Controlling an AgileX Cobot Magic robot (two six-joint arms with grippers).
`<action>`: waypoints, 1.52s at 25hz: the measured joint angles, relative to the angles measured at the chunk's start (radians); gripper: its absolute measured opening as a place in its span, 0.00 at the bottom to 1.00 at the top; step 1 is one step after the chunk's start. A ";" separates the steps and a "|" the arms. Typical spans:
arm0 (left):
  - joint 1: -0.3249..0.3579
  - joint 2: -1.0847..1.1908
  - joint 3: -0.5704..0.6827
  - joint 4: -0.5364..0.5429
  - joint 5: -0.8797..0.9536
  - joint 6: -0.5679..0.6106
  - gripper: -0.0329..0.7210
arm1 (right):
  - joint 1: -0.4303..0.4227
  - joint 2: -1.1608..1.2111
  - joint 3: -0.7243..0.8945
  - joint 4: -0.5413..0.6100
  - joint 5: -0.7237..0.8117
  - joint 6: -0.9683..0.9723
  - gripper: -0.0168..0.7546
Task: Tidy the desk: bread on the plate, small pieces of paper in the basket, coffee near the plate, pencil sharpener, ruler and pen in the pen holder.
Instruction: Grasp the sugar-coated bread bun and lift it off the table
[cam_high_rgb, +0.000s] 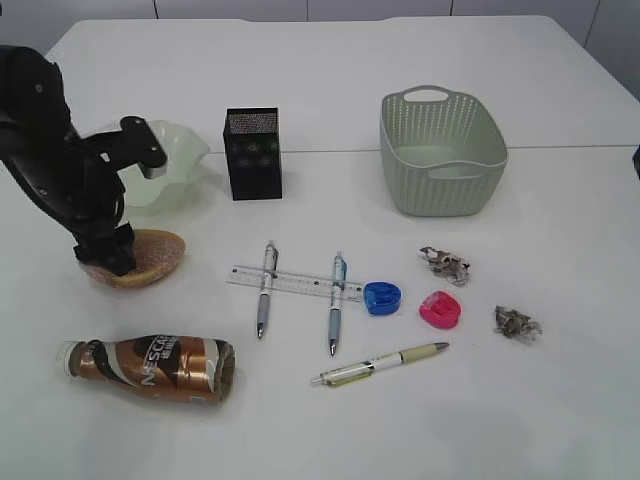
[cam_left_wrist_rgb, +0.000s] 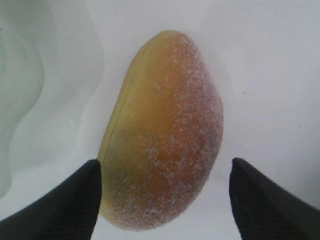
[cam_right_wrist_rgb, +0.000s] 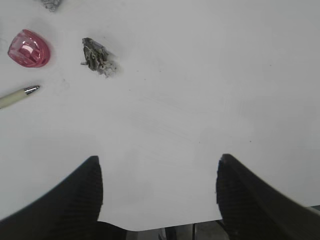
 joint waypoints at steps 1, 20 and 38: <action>0.000 0.007 0.000 0.002 -0.006 0.000 0.82 | 0.000 0.000 0.000 0.000 0.000 0.000 0.69; 0.000 0.074 -0.018 0.030 -0.089 0.000 0.46 | 0.000 0.000 0.000 0.000 0.000 0.000 0.69; 0.000 0.078 -0.072 -0.195 0.160 -0.196 0.23 | 0.000 0.000 0.000 0.000 0.000 -0.002 0.69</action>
